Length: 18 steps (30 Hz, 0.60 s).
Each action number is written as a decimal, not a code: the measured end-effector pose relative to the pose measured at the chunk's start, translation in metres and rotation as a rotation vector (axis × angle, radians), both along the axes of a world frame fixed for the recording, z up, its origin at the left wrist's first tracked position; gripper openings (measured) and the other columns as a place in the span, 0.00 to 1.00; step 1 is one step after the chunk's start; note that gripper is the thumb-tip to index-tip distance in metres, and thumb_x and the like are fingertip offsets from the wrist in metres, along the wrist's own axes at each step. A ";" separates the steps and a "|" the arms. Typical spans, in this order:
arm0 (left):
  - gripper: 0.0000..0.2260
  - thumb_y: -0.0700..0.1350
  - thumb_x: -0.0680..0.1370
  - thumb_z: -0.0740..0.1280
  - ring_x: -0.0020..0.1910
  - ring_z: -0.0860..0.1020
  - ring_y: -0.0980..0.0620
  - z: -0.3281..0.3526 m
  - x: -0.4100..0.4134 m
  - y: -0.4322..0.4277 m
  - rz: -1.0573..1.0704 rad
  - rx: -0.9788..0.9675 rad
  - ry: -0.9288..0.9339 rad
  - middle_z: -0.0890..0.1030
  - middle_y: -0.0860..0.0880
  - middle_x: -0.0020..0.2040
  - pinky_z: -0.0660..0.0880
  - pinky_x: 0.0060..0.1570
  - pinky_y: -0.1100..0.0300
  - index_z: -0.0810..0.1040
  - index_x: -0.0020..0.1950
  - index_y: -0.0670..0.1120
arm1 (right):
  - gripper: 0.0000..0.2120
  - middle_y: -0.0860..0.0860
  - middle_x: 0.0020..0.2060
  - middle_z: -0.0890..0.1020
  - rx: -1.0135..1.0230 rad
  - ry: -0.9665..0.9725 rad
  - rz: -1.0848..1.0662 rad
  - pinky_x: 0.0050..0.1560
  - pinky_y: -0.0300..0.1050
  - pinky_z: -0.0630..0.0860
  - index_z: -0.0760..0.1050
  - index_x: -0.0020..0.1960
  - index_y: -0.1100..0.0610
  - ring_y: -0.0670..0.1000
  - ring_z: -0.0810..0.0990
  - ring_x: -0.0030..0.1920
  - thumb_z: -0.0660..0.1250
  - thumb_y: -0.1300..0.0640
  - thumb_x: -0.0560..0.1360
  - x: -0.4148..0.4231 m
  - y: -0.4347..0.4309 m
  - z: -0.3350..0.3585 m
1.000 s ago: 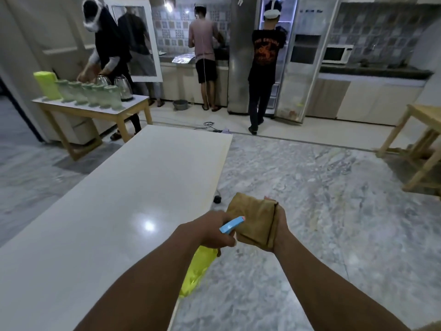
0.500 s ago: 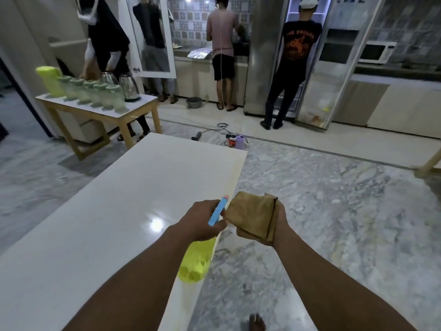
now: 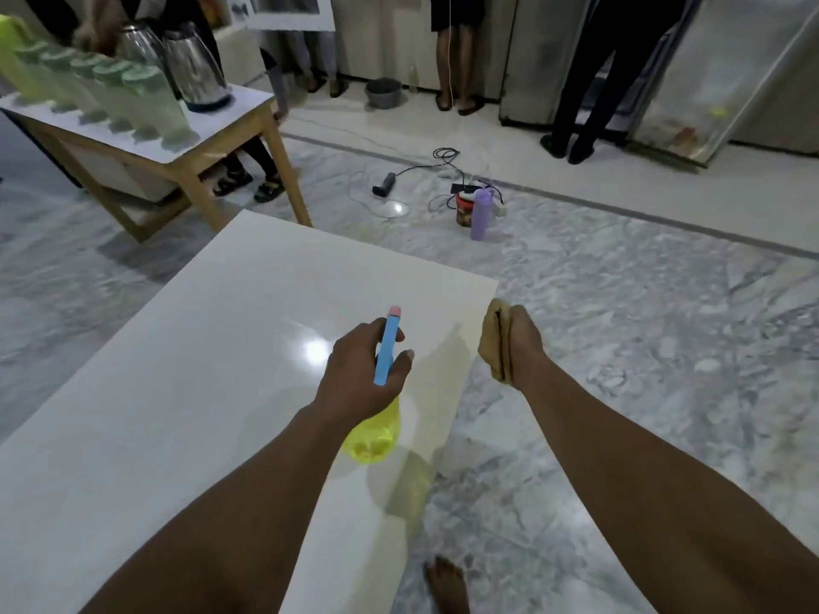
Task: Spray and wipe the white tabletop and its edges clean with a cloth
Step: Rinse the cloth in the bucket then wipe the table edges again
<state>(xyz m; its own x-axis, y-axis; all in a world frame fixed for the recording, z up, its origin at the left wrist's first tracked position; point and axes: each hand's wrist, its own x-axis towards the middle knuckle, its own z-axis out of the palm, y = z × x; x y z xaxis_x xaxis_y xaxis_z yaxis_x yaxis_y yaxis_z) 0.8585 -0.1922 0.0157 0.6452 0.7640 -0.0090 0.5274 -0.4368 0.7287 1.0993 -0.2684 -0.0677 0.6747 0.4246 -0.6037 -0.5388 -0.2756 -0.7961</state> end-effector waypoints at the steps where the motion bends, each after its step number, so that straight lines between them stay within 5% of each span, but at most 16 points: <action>1: 0.11 0.48 0.79 0.75 0.50 0.83 0.47 -0.002 0.015 0.012 0.011 0.019 -0.010 0.84 0.51 0.53 0.79 0.52 0.53 0.81 0.59 0.48 | 0.08 0.50 0.36 0.77 -0.017 -0.095 0.018 0.36 0.46 0.72 0.73 0.42 0.49 0.51 0.74 0.31 0.57 0.50 0.75 0.015 0.017 -0.001; 5: 0.12 0.47 0.79 0.74 0.46 0.83 0.45 -0.021 0.059 0.052 0.030 0.065 -0.051 0.85 0.48 0.52 0.79 0.50 0.52 0.81 0.60 0.45 | 0.26 0.50 0.62 0.76 -0.310 -0.681 0.331 0.65 0.56 0.70 0.68 0.70 0.50 0.54 0.74 0.62 0.51 0.42 0.77 0.052 0.083 -0.049; 9: 0.13 0.49 0.79 0.73 0.41 0.83 0.46 -0.039 0.078 0.072 0.068 0.055 -0.077 0.84 0.48 0.52 0.79 0.48 0.53 0.80 0.60 0.45 | 0.31 0.59 0.68 0.69 -0.644 -1.064 0.697 0.69 0.63 0.62 0.67 0.67 0.58 0.63 0.63 0.71 0.49 0.42 0.72 0.046 0.104 -0.103; 14: 0.14 0.52 0.78 0.71 0.38 0.82 0.47 -0.053 0.082 0.081 0.111 0.035 -0.098 0.83 0.49 0.51 0.81 0.45 0.53 0.81 0.60 0.45 | 0.30 0.61 0.77 0.61 -0.712 -1.228 0.634 0.75 0.66 0.50 0.64 0.73 0.58 0.63 0.54 0.79 0.55 0.43 0.76 0.052 0.113 -0.115; 18: 0.11 0.46 0.80 0.73 0.38 0.81 0.49 -0.060 0.085 0.082 0.123 0.029 -0.086 0.83 0.49 0.52 0.76 0.42 0.67 0.81 0.60 0.45 | 0.34 0.61 0.78 0.58 -0.746 -1.256 0.644 0.75 0.68 0.52 0.59 0.77 0.57 0.64 0.53 0.79 0.51 0.38 0.78 0.045 0.112 -0.126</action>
